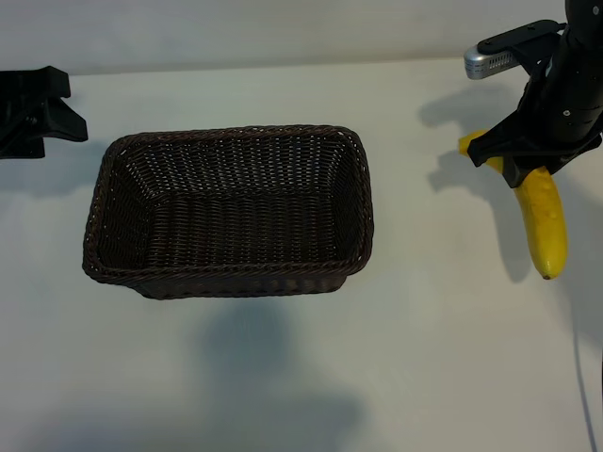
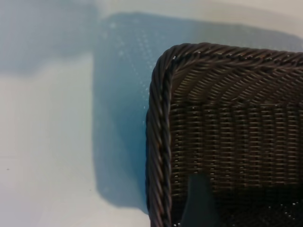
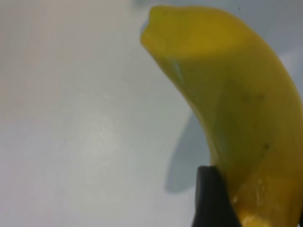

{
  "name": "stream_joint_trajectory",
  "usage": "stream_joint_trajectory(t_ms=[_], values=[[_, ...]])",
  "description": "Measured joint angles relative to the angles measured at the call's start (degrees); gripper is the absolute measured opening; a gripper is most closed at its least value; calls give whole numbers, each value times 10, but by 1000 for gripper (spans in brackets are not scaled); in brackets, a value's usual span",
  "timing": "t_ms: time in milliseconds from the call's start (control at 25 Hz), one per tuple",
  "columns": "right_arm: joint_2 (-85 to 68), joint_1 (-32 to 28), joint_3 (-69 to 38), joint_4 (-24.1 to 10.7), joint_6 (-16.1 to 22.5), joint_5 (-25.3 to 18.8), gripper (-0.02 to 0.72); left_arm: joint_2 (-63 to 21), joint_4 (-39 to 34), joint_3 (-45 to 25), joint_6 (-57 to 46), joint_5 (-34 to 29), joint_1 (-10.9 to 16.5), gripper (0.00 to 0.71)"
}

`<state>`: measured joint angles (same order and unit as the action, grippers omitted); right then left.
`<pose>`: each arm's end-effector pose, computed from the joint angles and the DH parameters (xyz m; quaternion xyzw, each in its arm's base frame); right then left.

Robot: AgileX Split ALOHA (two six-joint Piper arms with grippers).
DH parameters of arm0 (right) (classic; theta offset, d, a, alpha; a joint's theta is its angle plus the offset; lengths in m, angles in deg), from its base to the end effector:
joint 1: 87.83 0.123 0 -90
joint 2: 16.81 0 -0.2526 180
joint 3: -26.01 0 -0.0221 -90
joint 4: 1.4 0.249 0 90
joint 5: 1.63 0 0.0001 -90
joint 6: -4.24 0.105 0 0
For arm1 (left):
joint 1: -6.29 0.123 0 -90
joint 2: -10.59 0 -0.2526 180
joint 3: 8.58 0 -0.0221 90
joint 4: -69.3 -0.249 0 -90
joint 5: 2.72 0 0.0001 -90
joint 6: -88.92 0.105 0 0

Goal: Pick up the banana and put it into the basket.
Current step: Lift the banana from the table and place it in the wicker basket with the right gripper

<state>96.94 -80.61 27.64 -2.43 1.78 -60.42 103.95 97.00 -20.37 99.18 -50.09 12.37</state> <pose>0.3546 0.0433 0.1772 -0.0881 0.9929 -0.0047 0.0795 0.3137 -0.0027 0.2468 -0.0812 0.9467 -0.1747 0.2581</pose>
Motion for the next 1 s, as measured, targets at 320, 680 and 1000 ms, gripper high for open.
stream_joint_trajectory(t_ms=[320,680,1000], values=[[-2,0,16,25,0,-11,406,0,6,0,4,-1,0,548],[-2,43,49,38,-1,-29,406,0,8,0,12,-4,0,548],[-3,105,68,42,1,-27,406,0,8,0,15,-5,0,548]])
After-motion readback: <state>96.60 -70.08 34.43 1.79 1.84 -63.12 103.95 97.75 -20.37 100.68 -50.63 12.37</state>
